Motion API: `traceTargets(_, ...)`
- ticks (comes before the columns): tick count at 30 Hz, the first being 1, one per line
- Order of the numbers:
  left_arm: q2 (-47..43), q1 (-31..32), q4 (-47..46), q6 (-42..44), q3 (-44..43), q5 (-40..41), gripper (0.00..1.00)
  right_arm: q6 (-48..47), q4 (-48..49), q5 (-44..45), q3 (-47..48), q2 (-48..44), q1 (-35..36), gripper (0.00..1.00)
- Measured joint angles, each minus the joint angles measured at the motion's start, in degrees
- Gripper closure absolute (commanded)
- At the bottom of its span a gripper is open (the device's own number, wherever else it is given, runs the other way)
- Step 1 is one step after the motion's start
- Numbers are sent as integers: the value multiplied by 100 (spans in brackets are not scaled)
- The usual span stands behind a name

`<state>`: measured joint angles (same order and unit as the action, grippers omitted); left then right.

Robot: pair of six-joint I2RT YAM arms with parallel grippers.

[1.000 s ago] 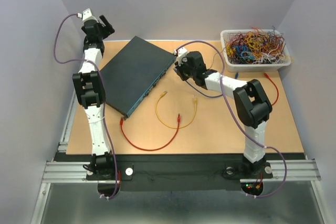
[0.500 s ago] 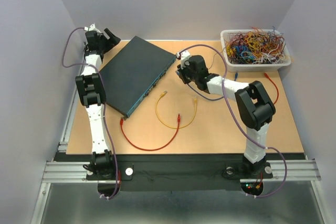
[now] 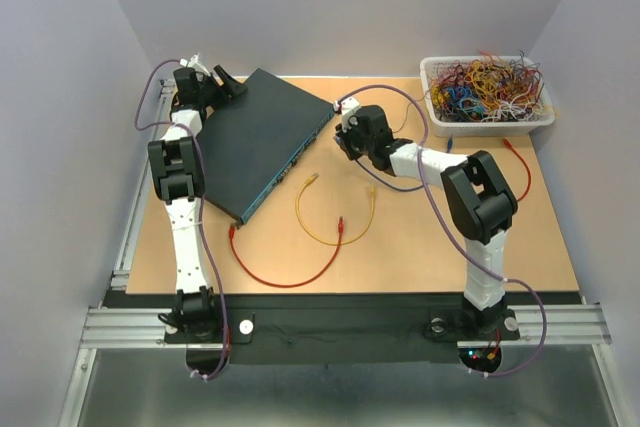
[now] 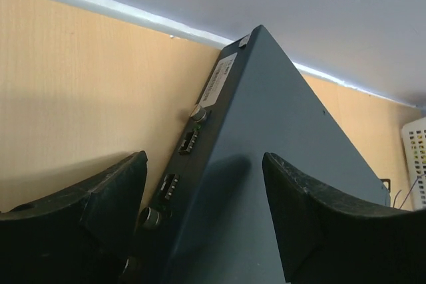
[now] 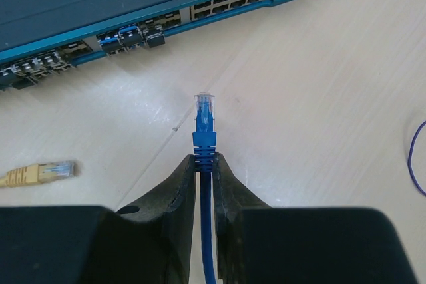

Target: Insert the plug into the switch port

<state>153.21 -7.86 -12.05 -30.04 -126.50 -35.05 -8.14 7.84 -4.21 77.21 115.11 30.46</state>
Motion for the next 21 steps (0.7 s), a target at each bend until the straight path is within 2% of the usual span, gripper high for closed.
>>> traceTargets(12,87,-28,35,299,-179,-431,22,-269,-549,52,1381,925,0,100)
traceTargets(21,92,66,354,828,-306,-415,21,-345,-723,164,1436,1014,0,100)
